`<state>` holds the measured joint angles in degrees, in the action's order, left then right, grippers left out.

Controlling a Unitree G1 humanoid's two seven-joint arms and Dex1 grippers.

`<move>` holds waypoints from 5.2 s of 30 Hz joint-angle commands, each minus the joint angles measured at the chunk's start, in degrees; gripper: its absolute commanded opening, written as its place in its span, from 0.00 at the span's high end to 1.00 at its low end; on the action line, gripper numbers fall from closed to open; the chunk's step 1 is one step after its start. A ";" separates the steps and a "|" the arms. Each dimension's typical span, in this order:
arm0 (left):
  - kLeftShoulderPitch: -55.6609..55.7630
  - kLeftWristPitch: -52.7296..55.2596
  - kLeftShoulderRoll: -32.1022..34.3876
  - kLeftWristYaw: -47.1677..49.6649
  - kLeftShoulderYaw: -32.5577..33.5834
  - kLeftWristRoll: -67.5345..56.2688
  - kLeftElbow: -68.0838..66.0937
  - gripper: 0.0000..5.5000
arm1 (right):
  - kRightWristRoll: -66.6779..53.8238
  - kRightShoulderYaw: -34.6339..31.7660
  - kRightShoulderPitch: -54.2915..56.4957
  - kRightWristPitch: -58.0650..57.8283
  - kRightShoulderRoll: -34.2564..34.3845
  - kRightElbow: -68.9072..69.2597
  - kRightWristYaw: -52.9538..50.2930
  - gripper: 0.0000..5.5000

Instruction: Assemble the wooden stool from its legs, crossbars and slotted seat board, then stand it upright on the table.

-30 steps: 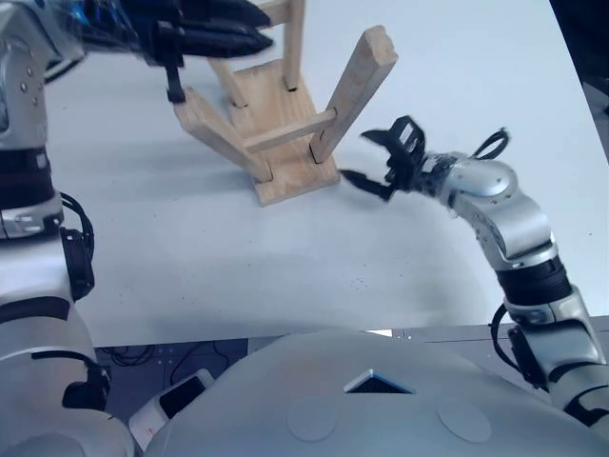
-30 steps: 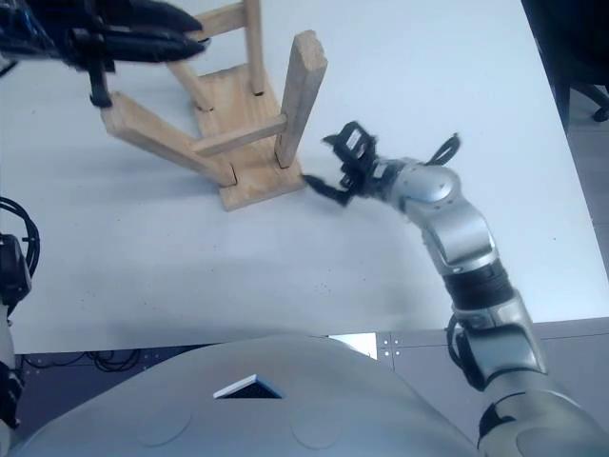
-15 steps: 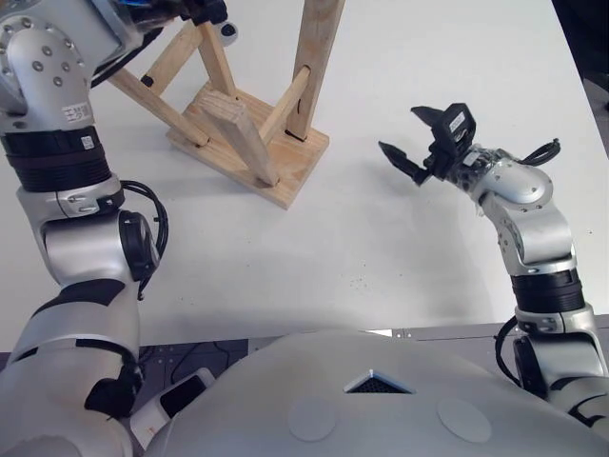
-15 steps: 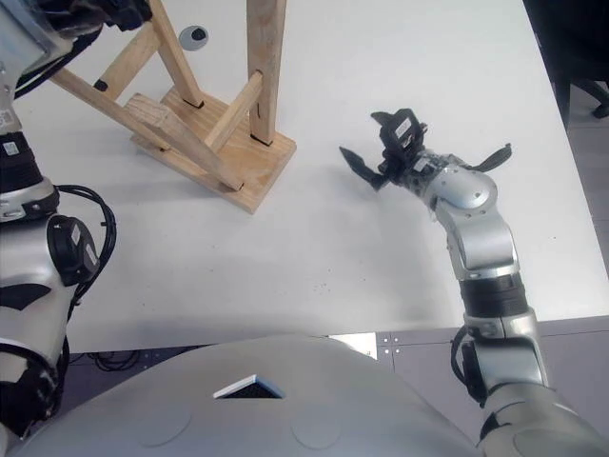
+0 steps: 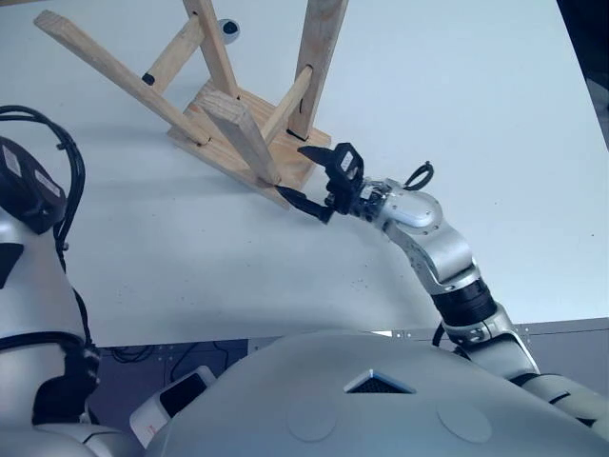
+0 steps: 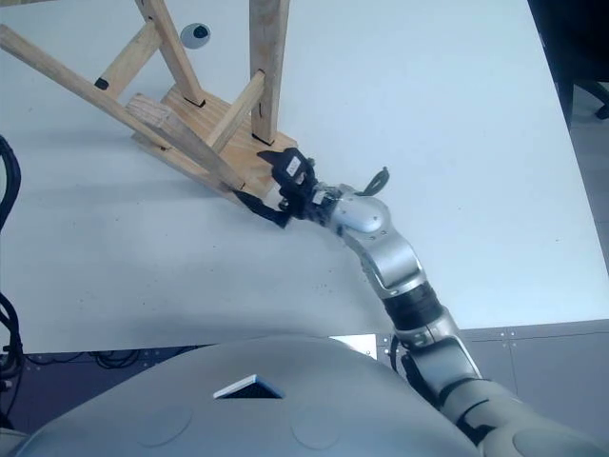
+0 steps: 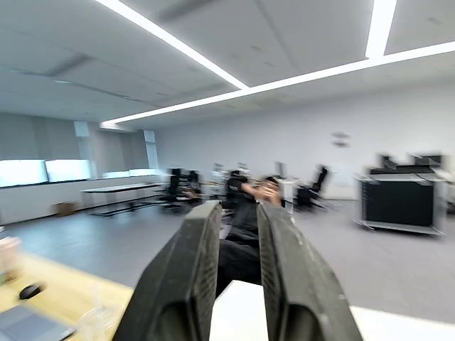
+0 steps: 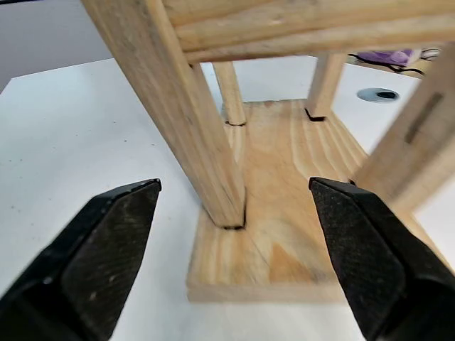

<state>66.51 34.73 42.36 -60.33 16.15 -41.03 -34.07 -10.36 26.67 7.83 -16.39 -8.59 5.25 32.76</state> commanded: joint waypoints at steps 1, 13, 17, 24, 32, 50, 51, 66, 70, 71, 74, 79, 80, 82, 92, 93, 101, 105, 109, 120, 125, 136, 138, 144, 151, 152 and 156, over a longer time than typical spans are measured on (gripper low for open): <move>4.53 -3.68 0.82 0.56 2.04 2.53 -9.14 0.84 | 1.73 1.22 3.43 1.62 3.82 -5.26 -0.05 0.30; 1.82 -22.63 4.70 1.72 1.68 16.47 -32.71 0.84 | 0.25 -0.65 3.76 4.22 5.13 -8.91 2.61 0.65; -1.80 -31.15 4.90 4.10 -2.70 24.67 -36.14 0.84 | -1.27 -2.30 3.26 4.26 4.32 -8.59 4.31 0.77; -16.62 -48.68 5.70 2.29 -17.00 43.25 -37.97 0.84 | -7.55 -14.11 -5.98 0.98 -10.57 -0.05 13.46 0.80; -32.94 -62.46 -4.64 -28.79 -19.58 35.05 -23.26 0.77 | -7.72 -15.87 -20.81 4.08 -31.21 5.53 29.29 0.80; -49.73 -43.20 -6.66 -28.67 -26.24 21.16 14.33 0.68 | -8.02 -13.59 -13.35 4.55 -34.28 1.38 32.89 0.80; -50.27 -42.16 -6.91 -28.53 -26.13 20.60 15.56 0.71 | -8.10 -13.58 -13.06 4.38 -34.26 1.36 32.94 0.80; -48.86 -47.97 -5.72 -29.47 -25.94 26.46 7.38 0.74 | -7.33 -13.26 -13.09 4.75 -34.27 0.48 32.43 0.80; -47.05 -46.86 -6.25 -29.50 -25.14 25.56 6.28 0.64 | -7.12 -13.33 -13.40 4.97 -34.18 0.22 31.88 0.80; -46.70 -46.78 -6.10 -29.33 -25.07 25.79 5.66 0.61 | -7.07 -13.29 -13.36 4.99 -34.15 0.18 31.81 0.80; -46.29 -45.27 -6.36 -28.97 -24.42 25.06 5.92 0.53 | -7.00 -13.24 -13.37 5.07 -34.10 0.04 31.62 0.80; -48.77 -42.37 -6.89 -29.47 -24.69 22.78 12.06 0.46 | -6.78 -13.10 -13.04 5.23 -34.09 -0.44 31.45 0.80; -49.05 -42.05 -6.86 -29.43 -24.74 22.58 12.75 0.46 | -6.76 -13.07 -12.92 5.28 -34.09 -0.55 31.44 0.80; -48.71 -41.16 -7.36 -29.02 -24.42 21.93 13.49 0.46 | -6.69 -12.98 -12.85 5.45 -34.11 -0.75 31.34 0.80; -48.71 -35.44 -6.33 -30.61 -25.38 20.27 14.44 0.74 | -8.81 -13.34 -12.08 3.43 -34.55 -0.51 31.93 0.80; -49.23 -32.38 -5.49 -31.28 -25.93 19.61 15.74 0.77 | -9.63 -13.59 -12.00 2.54 -34.55 -0.22 32.10 0.80; -47.98 18.48 7.35 -31.31 -30.67 -1.36 32.20 0.79 | -50.69 -27.68 -7.06 -36.68 -36.70 6.97 29.16 0.80; -40.24 32.63 2.24 -21.12 -27.34 -4.53 24.04 0.82 | -55.83 -33.26 2.44 -48.84 -30.46 -6.60 16.23 0.80; -33.18 35.89 -2.68 -14.46 -28.06 -0.30 13.10 0.82 | -53.00 -34.29 10.85 -53.56 -25.36 -19.19 5.74 0.80; -23.39 21.67 -7.76 -14.25 -21.00 5.77 -12.98 0.56 | -56.24 -44.53 14.05 -60.34 -22.77 -26.23 -1.91 0.46; -23.43 20.86 -5.86 -17.55 -17.13 6.41 -16.62 0.43 | -58.30 -55.26 12.73 -59.66 -25.26 -30.64 -1.89 0.32; -22.84 21.88 -6.84 -20.18 -17.16 9.50 -15.08 0.15 | -51.32 -53.31 11.72 -56.06 -25.95 -25.38 5.62 0.02; -22.95 22.38 -7.44 -19.97 -17.15 9.92 -14.68 0.10 | -49.85 -51.87 11.69 -55.03 -25.42 -24.20 7.26 0.02; -22.95 22.81 -8.87 -19.44 -17.52 11.13 -13.75 0.05 | -45.17 -45.96 14.05 -52.71 -25.47 -22.92 11.96 0.02; -22.23 26.36 -10.41 -20.19 -18.49 11.33 -11.87 0.05 | -41.56 -42.12 18.69 -53.04 -25.69 -24.91 15.83 0.02; -22.28 26.63 -10.56 -20.17 -18.62 11.33 -11.60 0.05 | -41.21 -41.83 19.12 -53.09 -25.68 -25.16 16.18 0.02; -22.38 27.64 -11.14 -19.86 -18.28 11.00 -10.73 0.05 | -40.15 -41.18 20.24 -53.68 -25.26 -25.83 16.96 0.02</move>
<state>43.14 61.55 31.13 -80.49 -2.14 -30.35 -45.79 -51.49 -15.10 26.41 -69.41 -32.61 -20.19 49.79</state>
